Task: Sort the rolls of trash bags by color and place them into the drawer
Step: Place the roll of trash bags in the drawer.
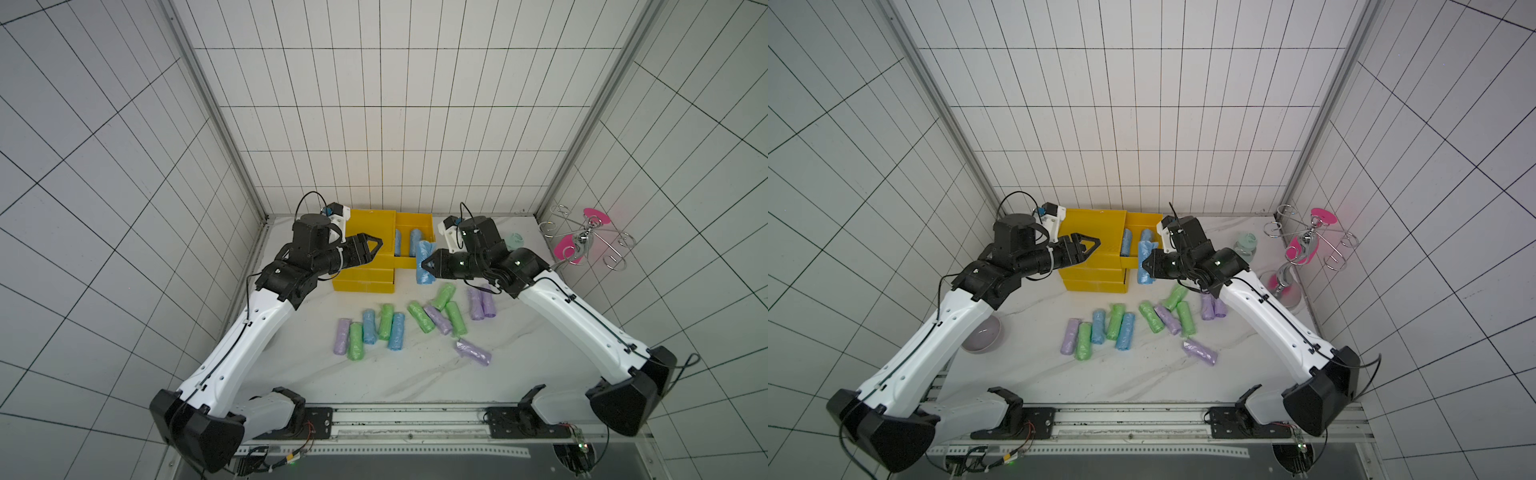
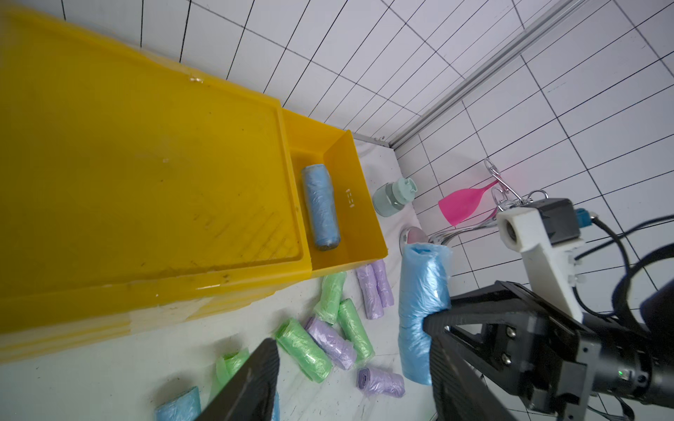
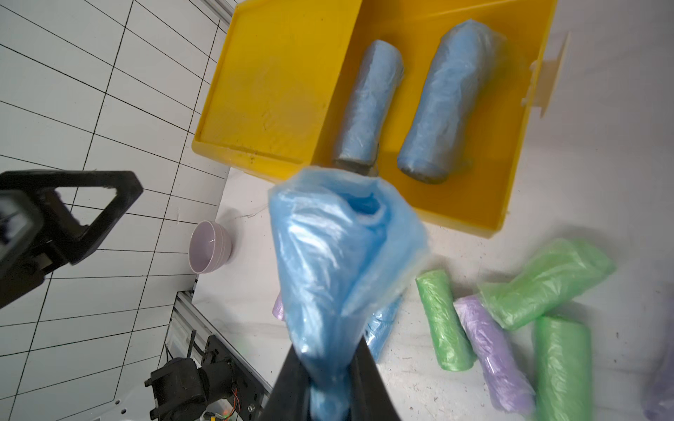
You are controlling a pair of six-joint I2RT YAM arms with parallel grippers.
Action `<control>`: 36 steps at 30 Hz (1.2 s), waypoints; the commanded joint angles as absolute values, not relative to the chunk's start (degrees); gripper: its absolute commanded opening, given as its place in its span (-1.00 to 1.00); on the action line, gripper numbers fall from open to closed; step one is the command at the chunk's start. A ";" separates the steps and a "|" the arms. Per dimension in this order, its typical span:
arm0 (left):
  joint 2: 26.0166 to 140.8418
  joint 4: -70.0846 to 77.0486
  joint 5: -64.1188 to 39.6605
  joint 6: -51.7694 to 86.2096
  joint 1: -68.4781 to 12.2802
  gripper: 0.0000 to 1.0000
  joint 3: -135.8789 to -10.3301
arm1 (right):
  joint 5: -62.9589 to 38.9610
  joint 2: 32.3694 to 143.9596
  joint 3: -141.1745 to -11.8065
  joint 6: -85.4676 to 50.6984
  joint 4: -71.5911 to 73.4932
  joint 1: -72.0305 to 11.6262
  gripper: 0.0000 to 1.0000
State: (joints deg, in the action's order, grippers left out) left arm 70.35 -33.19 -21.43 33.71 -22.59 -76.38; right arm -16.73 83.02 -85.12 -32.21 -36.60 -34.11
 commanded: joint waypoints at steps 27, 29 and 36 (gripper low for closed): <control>74.37 -31.70 -27.22 30.06 -15.07 0.30 -77.51 | -19.04 113.55 -116.79 -30.78 -41.67 -27.15 -0.16; 73.54 -31.99 -26.52 30.09 -15.10 0.30 -76.54 | -18.52 113.06 -117.60 -30.29 -41.66 -27.16 -0.11; 69.41 -34.29 -23.47 30.15 -15.62 0.30 -72.47 | -19.29 108.84 -119.46 -28.07 -45.74 -27.25 -0.12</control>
State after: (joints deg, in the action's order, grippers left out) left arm 71.66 -33.12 -25.45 31.03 -15.33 -73.80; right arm -19.57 112.84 -117.05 -30.00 -43.11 -27.73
